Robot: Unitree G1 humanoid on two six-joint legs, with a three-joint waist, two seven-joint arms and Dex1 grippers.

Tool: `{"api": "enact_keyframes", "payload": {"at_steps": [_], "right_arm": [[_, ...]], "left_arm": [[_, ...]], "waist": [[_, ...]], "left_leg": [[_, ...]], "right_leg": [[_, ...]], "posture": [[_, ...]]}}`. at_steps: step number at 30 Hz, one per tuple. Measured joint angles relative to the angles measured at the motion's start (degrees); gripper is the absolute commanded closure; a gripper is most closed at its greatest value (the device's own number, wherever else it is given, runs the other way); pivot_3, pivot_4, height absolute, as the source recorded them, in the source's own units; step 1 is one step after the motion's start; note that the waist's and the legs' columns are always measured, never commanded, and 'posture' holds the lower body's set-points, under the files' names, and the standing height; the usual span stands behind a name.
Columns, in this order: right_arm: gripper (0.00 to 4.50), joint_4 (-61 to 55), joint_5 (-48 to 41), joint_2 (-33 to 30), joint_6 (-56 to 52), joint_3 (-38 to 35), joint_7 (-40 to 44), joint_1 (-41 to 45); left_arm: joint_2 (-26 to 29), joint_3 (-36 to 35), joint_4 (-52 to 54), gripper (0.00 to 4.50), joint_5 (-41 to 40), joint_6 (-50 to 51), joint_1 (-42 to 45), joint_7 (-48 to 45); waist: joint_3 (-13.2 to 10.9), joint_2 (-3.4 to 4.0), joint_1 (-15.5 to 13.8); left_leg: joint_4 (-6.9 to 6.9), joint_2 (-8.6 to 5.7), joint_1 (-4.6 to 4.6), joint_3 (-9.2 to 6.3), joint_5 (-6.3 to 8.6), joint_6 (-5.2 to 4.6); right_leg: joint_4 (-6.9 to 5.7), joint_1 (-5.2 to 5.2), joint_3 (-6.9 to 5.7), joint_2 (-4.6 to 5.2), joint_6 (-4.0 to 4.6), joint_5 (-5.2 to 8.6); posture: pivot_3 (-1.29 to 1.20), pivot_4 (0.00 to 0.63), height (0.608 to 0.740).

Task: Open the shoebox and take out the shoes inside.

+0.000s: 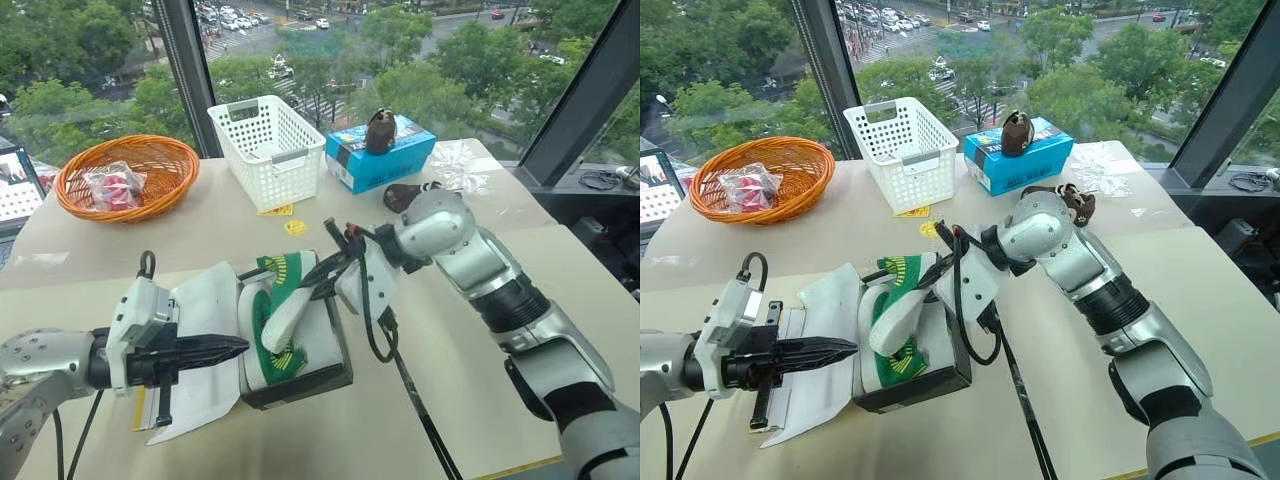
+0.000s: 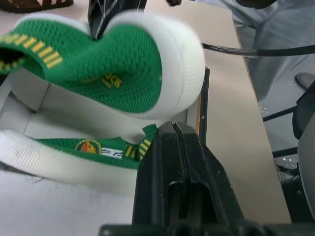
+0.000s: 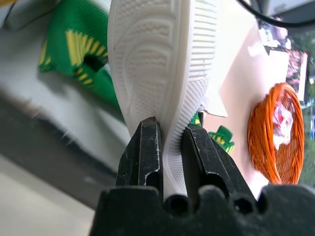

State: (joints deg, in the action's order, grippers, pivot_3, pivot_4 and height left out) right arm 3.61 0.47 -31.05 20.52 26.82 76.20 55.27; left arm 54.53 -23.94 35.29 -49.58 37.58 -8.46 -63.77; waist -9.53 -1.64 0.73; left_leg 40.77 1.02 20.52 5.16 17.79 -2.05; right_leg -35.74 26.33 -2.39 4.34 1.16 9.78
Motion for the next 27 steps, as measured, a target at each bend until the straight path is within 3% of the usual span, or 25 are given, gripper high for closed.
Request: {"api": "enact_keyframes", "payload": {"at_steps": [7,17,21,24,27], "right_arm": [[4.21,-5.3,-3.5,0.7,-13.3,-2.4,-3.6,-5.7],[4.21,-18.4,-18.2,-1.4,-45.3,-18.0,-13.0,-5.1],[4.21,-19.1,-21.5,-3.4,-52.9,-23.1,-17.4,-4.3],[4.21,-17.6,-14.5,-9.3,-52.1,-22.7,-21.9,-5.9],[4.21,-14.7,-1.0,-14.6,-46.8,-18.2,-29.6,-13.8]], "left_arm": [[0.4,0.4,-0.9,4.5,0.4,-0.2,1.1,-1.1],[0.8,0.8,-2.5,4.5,1.2,-0.2,1.9,-2.3],[1.2,1.4,-2.5,4.5,1.3,-0.2,3.1,-2.9],[1.3,1.6,-2.7,4.5,1.5,-0.2,3.2,-3.3],[1.4,1.6,-3.8,4.5,1.7,-0.3,3.4,-3.8]], "waist": [[0.0,-0.01,0.0],[0.0,-0.01,-0.2],[0.0,-0.01,-0.2],[0.0,-0.02,-0.4],[0.0,-0.04,-0.5]], "left_leg": [[-0.01,-0.01,0.05,0.01,0.02,-0.04],[-0.01,-0.01,0.18,-0.05,0.07,-0.11],[-0.01,-0.03,0.22,-0.05,0.1,-0.17],[-0.02,-0.05,0.26,-0.03,0.15,-0.25],[-0.04,-0.05,0.35,-0.02,0.17,-0.28]], "right_leg": [[0.01,0.03,0.0,0.02,-0.14,-0.03],[0.09,0.07,-0.08,0.05,-0.17,-0.03],[0.14,0.07,-0.09,0.07,-0.18,-0.01],[0.29,0.05,-0.11,0.08,-0.18,0.13],[0.46,0.04,-0.11,0.08,-0.27,0.23]], "posture": [[0.0,0.15,0.731],[0.0,0.15,0.731],[0.0,0.15,0.731],[0.0,0.15,0.731],[0.0,0.15,0.731]]}}
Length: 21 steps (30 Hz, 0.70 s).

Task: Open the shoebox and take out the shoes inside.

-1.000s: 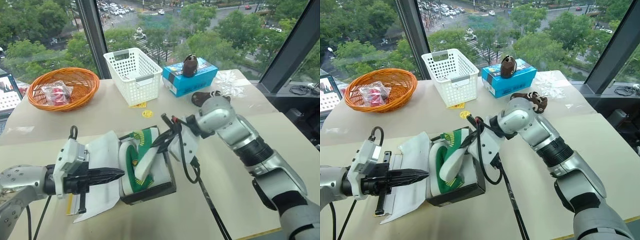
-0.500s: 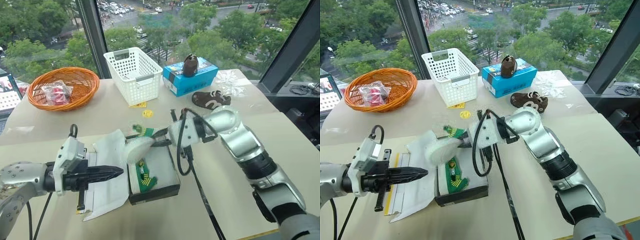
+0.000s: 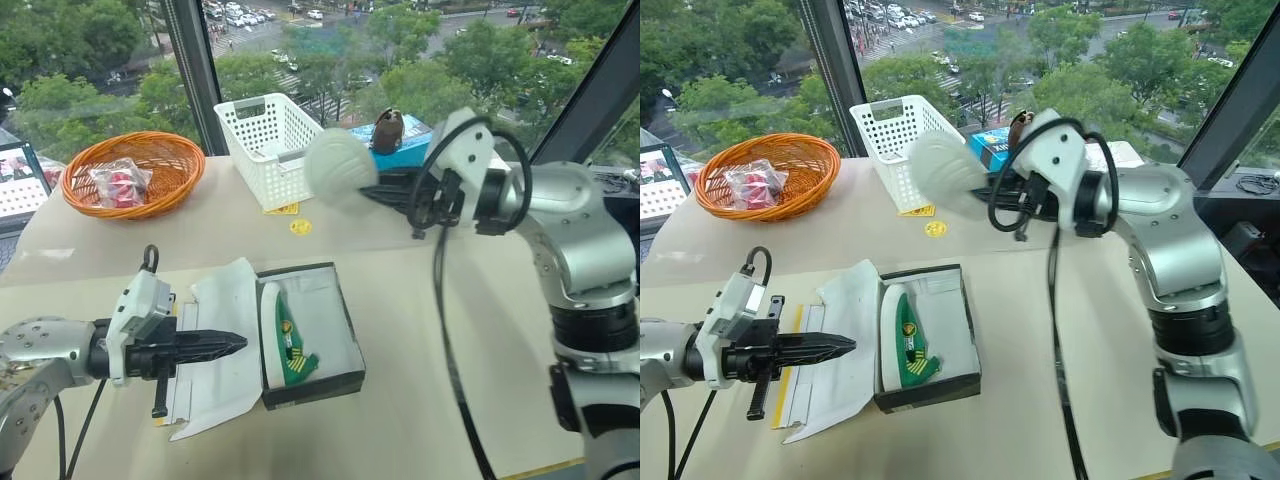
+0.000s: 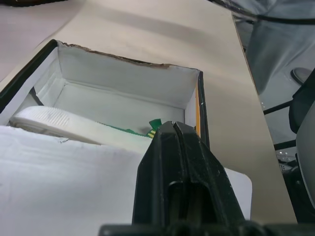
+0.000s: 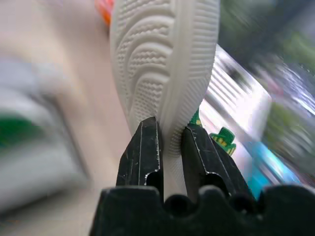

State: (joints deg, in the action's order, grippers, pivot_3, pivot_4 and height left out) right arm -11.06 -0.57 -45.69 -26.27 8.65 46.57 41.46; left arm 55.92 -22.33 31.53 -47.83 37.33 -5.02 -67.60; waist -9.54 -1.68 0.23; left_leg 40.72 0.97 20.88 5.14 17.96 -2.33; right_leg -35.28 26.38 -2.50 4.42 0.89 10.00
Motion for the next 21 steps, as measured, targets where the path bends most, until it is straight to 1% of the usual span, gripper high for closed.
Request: {"api": "enact_keyframes", "payload": {"at_steps": [1,2,5,6,10,13,15,17,18,21], "right_arm": [[4.21,1.2,4.2,-0.7,1.0,2.0,-2.4,-3.2],[4.21,1.9,7.9,-1.0,1.6,4.1,-4.5,-6.2],[4.21,0.5,15.1,-0.5,2.1,9.0,-8.2,-12.3],[4.21,-1.0,16.8,-0.2,2.1,9.9,-8.9,-12.9],[4.21,-2.4,29.6,-0.5,2.0,13.9,-13.4,-15.4],[4.21,-3.8,36.5,1.7,1.2,15.8,-15.7,-17.6],[3.27,-5.0,38.7,3.5,0.3,15.8,-15.8,-19.6],[2.67,-6.5,38.7,5.1,-0.8,15.3,-14.6,-21.7],[2.37,-7.4,38.0,6.0,-1.6,15.1,-12.9,-22.8],[1.27,-9.2,35.4,9.1,-4.9,13.9,-9.0,-24.1]], "left_arm": [[0.1,-0.1,-0.6,4.5,0.1,0.0,0.1,-0.2],[0.2,-0.4,-1.3,4.5,0.5,0.0,0.4,-0.2],[0.2,-1.0,-2.6,4.5,0.8,-0.3,1.4,0.5],[0.2,-1.1,-2.6,4.5,0.9,-0.3,1.7,0.7],[0.2,-1.5,-2.6,4.5,0.8,-0.6,1.7,0.9],[0.2,-1.6,-2.4,4.5,0.7,-0.6,1.4,1.4],[0.2,-1.7,-2.3,4.5,0.6,-0.6,1.4,1.8],[0.2,-1.8,-2.2,4.5,0.6,-0.6,1.4,1.9],[0.2,-1.8,-2.2,4.5,0.6,-0.6,1.4,2.1],[0.2,-1.8,-2.2,4.5,0.5,-0.6,1.5,2.4]], "waist": [[0.0,0.0,0.0],[0.0,0.01,0.1],[0.0,0.01,0.6],[0.0,0.02,0.8],[0.0,0.01,0.6],[0.0,-0.06,0.5],[0.0,-0.1,0.7],[0.1,-0.13,0.9],[0.1,-0.18,1.0],[0.0,-0.23,1.3]], "left_leg": [[0.0,-0.01,0.11,0.02,-0.04,0.07],[0.01,-0.03,0.27,0.05,-0.22,0.37],[0.0,-0.05,0.57,0.11,-0.28,0.48],[0.0,-0.04,0.6,0.13,-0.29,0.5],[0.02,-0.05,0.62,0.1,-0.24,0.41],[0.04,-0.05,0.55,0.08,-0.22,0.38],[0.05,-0.04,0.4,0.1,-0.21,0.35],[0.04,0.01,0.14,0.08,-0.15,0.27],[0.04,0.04,-0.06,0.08,0.06,-0.08],[0.05,0.02,-0.21,0.12,0.04,-0.06]], "right_leg": [[0.02,0.07,0.02,0.01,-0.06,-0.04],[0.01,0.25,0.06,0.01,-0.19,-0.15],[-0.06,0.63,0.16,-0.04,-0.33,-0.21],[-0.06,0.67,0.19,-0.05,-0.33,-0.21],[0.02,0.63,0.14,-0.03,-0.44,-0.14],[0.07,0.53,0.14,-0.05,-0.72,0.03],[0.07,0.38,0.16,-0.06,-0.76,0.05],[0.09,0.08,0.15,-0.09,-0.77,0.07],[0.09,-0.08,0.15,-0.11,-0.74,0.08],[0.02,-0.14,0.21,-0.07,-0.43,0.07]], "posture": [[0.0,0.15,0.731],[0.0,0.15,0.731],[0.0,0.15,0.731],[0.0,0.15,0.731],[0.0,0.15,0.731],[0.0,0.15,0.731],[0.0,0.15,0.731],[0.0,0.15,0.731],[0.0,0.15,0.731],[0.0,0.15,0.731]]}}
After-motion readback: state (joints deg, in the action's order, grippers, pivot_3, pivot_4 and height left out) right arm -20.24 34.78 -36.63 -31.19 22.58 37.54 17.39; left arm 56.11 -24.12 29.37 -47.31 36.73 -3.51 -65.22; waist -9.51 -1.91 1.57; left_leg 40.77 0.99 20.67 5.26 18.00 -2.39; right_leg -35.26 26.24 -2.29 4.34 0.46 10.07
